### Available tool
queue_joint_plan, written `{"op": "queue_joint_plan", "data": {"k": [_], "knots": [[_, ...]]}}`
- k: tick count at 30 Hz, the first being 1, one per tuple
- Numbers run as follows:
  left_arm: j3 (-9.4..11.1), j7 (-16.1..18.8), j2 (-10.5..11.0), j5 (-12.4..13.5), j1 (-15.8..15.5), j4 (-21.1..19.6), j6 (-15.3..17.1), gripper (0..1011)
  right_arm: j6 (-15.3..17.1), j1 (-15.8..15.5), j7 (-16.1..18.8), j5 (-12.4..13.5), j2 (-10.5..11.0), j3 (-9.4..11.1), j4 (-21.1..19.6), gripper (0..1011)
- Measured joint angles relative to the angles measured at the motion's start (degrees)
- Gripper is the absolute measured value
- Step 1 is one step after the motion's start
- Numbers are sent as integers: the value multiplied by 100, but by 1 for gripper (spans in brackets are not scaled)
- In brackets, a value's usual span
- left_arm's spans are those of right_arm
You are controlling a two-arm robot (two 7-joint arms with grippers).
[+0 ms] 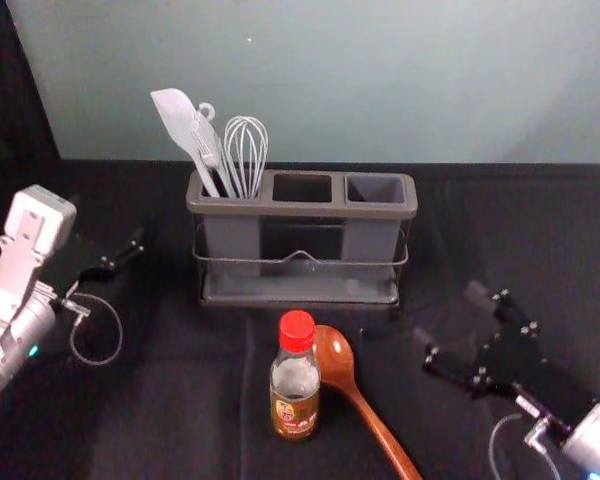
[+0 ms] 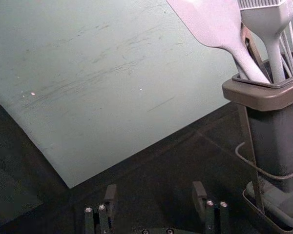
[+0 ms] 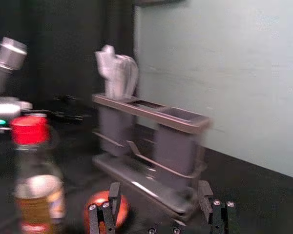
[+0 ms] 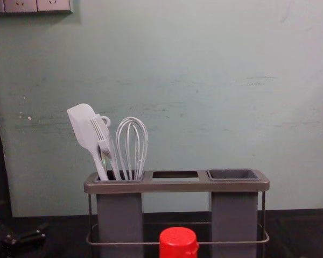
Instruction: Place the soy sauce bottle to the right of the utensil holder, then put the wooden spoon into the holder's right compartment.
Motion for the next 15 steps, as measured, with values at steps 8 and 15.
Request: {"op": "queue_joint_plan", "data": {"k": [8, 15], "knots": [[0, 0, 0, 0, 0, 0, 0, 1000, -84, 154, 976, 322, 12, -207, 42, 1004], [0, 0, 0, 0, 0, 0, 0, 1000, -20, 312, 1304, 262, -148, -363, -29, 1004]]}}
